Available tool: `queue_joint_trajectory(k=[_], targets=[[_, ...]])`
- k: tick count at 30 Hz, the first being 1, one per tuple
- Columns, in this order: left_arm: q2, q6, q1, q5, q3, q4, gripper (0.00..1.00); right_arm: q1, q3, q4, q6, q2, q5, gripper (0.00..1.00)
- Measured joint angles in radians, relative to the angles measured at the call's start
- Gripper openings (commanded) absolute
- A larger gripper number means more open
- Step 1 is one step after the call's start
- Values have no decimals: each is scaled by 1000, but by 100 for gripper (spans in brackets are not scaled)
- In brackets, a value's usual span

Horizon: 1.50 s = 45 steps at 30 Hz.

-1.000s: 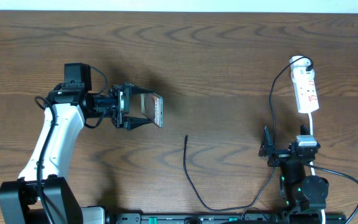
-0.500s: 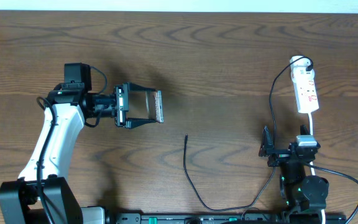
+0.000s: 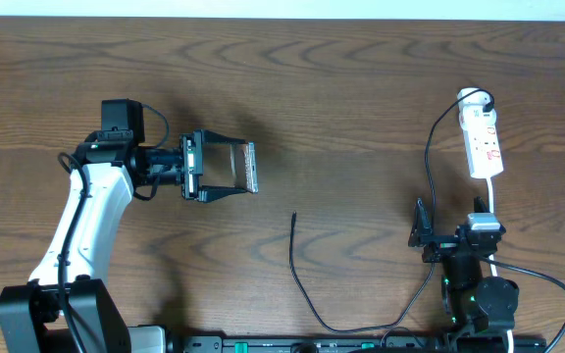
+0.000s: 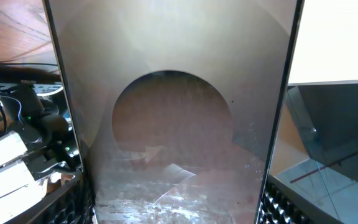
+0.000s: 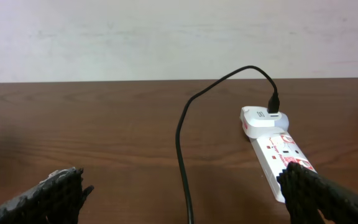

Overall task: Plug charger to phone and switch on socket
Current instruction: 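Lift the phone with the left gripper and rotate it flat, then move the right gripper toward the phone held by the left gripper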

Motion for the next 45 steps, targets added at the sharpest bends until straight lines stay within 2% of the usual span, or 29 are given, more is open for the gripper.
queue_joint_trajectory(k=[11,18,25,31,35,39,45], targets=[[0,48,0,-51,0,0,8,0,0,0,0,0,0,99],[0,150,0,-240,0,-6,8,0,0,3,0,0,-1,99],[0,209,0,-497,0,-146,7,0,0,1,0,0,-2,99],[0,235,0,-620,0,-206,8,0,0,1,9,0,-3,99],[0,243,0,-665,0,-219,7,0,0,4,94,0,-26,99],[0,253,0,-687,0,-221,7,0,3,-5,209,0,-137,99],[0,257,0,-698,0,-221,8,0,111,-155,317,19,-247,99]])
